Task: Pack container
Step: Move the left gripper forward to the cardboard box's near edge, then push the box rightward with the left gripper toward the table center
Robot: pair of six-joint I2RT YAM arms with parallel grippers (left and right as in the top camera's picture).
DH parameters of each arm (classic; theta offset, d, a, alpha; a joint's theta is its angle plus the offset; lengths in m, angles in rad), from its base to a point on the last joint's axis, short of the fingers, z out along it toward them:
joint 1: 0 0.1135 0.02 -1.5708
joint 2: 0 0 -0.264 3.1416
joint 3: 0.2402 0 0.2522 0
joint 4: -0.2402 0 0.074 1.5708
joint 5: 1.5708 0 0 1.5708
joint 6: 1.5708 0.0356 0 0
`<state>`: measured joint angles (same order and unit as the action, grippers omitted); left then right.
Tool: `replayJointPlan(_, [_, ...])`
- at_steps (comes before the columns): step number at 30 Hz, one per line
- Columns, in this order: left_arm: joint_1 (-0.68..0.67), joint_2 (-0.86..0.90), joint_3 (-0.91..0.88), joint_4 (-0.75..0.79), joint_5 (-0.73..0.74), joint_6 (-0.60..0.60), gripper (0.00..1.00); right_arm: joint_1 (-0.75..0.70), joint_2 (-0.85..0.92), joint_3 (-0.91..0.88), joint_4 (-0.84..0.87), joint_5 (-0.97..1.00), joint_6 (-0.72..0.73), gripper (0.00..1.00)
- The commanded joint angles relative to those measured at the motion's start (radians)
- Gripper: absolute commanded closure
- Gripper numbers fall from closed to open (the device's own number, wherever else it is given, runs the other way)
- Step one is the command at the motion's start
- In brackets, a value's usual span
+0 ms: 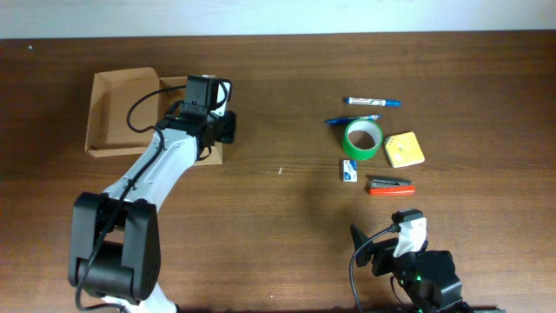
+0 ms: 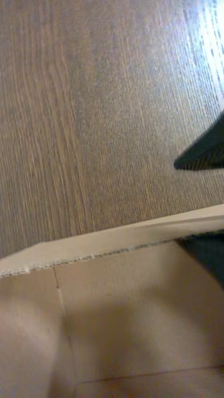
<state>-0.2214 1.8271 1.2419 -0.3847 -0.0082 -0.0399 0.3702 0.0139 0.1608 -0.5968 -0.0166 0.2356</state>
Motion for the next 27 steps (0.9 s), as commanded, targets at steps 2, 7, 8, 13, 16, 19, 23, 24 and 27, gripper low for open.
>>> replayJointPlan(2, [0.003, 0.008, 0.021, -0.001, -0.015, 0.011, 0.95, 0.009, -0.011, -0.007, 0.003, -0.005, 0.002, 0.01])
replayJointPlan(7, [0.0, 0.0, 0.03, -0.015, -0.015, 0.035, 0.98, 0.009, -0.011, -0.007, 0.003, -0.005, 0.002, 0.01])
replayJointPlan(8, [-0.005, -0.005, 0.038, -0.033, -0.015, 0.049, 0.98, 0.009, -0.011, -0.007, 0.003, -0.005, 0.002, 0.01])
replayJointPlan(13, [-0.048, -0.043, 0.111, -0.183, -0.015, 0.116, 0.98, 0.009, -0.011, -0.007, 0.003, -0.005, 0.002, 0.01])
replayJointPlan(16, [-0.085, -0.077, 0.133, -0.248, -0.014, 0.17, 0.98, 0.009, -0.011, -0.007, 0.003, -0.005, 0.002, 0.01])
replayJointPlan(19, [-0.135, -0.115, 0.133, -0.283, -0.014, 0.24, 0.98, 0.009, -0.011, -0.007, 0.003, -0.005, 0.002, 0.01])
replayJointPlan(23, [-0.205, -0.151, 0.133, -0.305, -0.014, 0.344, 0.98, 0.009, -0.011, -0.007, 0.003, -0.005, 0.002, 0.01])
replayJointPlan(24, [-0.223, -0.156, 0.133, -0.309, -0.01, 0.377, 0.98, 0.009, -0.011, -0.007, 0.003, -0.005, 0.002, 0.01])
replayJointPlan(27, [-0.26, -0.159, 0.133, -0.332, 0.06, 0.499, 0.98, 0.009, -0.011, -0.007, 0.003, -0.005, 0.002, 0.01])
